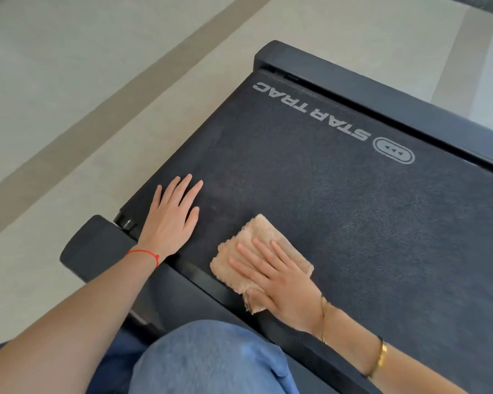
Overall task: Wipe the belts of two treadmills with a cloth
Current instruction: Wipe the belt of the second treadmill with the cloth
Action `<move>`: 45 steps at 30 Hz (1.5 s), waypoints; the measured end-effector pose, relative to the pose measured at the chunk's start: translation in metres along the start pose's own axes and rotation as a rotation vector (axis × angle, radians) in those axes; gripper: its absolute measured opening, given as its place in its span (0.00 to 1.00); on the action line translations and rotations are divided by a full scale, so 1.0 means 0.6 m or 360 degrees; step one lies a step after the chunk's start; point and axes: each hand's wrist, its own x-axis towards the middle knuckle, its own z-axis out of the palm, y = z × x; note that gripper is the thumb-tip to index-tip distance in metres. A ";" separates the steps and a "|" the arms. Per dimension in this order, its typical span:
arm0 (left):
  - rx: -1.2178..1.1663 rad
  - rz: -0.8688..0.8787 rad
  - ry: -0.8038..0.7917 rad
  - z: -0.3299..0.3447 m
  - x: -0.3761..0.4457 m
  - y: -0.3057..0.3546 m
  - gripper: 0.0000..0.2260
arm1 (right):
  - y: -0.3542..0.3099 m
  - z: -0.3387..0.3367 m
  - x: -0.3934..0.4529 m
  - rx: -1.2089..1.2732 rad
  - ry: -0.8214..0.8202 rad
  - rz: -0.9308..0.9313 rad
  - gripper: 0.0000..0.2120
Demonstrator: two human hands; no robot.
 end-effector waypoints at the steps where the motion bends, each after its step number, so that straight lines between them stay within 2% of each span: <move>1: 0.0002 -0.0034 0.0008 0.000 -0.010 -0.004 0.25 | 0.003 0.000 -0.002 -0.0010 0.0003 -0.0025 0.26; 3: -0.0042 -0.0143 0.0029 -0.002 -0.027 -0.007 0.24 | 0.025 -0.010 0.012 -0.0052 0.0021 0.0025 0.26; 7: -0.0042 -0.0291 0.0048 0.003 -0.052 -0.004 0.24 | 0.073 -0.043 0.106 -0.0014 0.0098 0.0466 0.26; 10: -0.0094 -0.0445 0.0095 0.004 -0.060 -0.001 0.24 | 0.057 -0.052 0.171 0.0073 0.0153 0.0699 0.25; 12: -0.0137 -0.0571 0.0150 0.002 -0.062 -0.001 0.24 | 0.015 -0.041 0.186 0.0024 0.0134 0.0557 0.25; 15: -0.0166 -0.0643 0.0190 0.002 -0.063 -0.002 0.23 | -0.047 -0.017 0.169 -0.0076 0.0080 0.0109 0.26; 19: -0.0195 -0.0633 0.0199 0.006 -0.063 -0.005 0.23 | -0.022 -0.020 0.159 -0.0125 0.0056 -0.0081 0.26; 21: -0.0187 -0.0647 0.0196 0.008 -0.062 -0.006 0.24 | 0.018 -0.035 0.189 -0.0162 0.0077 0.0055 0.26; 24: -0.0155 -0.0667 0.0174 0.011 -0.059 -0.005 0.25 | 0.072 -0.071 0.272 -0.0050 0.0100 0.0418 0.26; 27: -0.0129 -0.0662 0.0176 0.013 -0.057 -0.005 0.26 | 0.082 -0.098 0.357 0.0090 0.0125 0.0628 0.25; 29: -0.0111 -0.0647 0.0178 0.013 -0.057 -0.005 0.26 | 0.053 -0.096 0.388 -0.0006 0.0087 0.0545 0.25; 32: -0.0127 -0.0639 0.0173 0.010 -0.057 -0.004 0.25 | 0.000 -0.074 0.376 -0.0157 0.0003 0.0140 0.25; 34: -0.0135 -0.0637 0.0176 0.007 -0.057 -0.003 0.25 | 0.003 -0.069 0.365 -0.0124 0.0029 0.0021 0.26; 36: -0.0150 -0.0643 0.0167 0.005 -0.057 -0.002 0.26 | 0.038 -0.077 0.369 -0.0197 0.0067 0.0123 0.26; 38: -0.0159 -0.0650 0.0170 0.004 -0.057 -0.001 0.26 | 0.091 -0.091 0.377 -0.0307 0.0134 0.0378 0.25; 41: -0.0161 -0.0657 0.0165 0.003 -0.055 -0.002 0.26 | 0.160 -0.111 0.360 -0.0020 0.0144 0.0712 0.25; 43: -0.0159 -0.0653 0.0169 0.003 -0.055 -0.002 0.26 | 0.160 -0.102 0.338 0.0096 0.0146 0.0768 0.25; 45: -0.0148 -0.0646 0.0174 0.004 -0.056 -0.002 0.26 | 0.127 -0.083 0.307 0.0062 0.0150 0.0704 0.26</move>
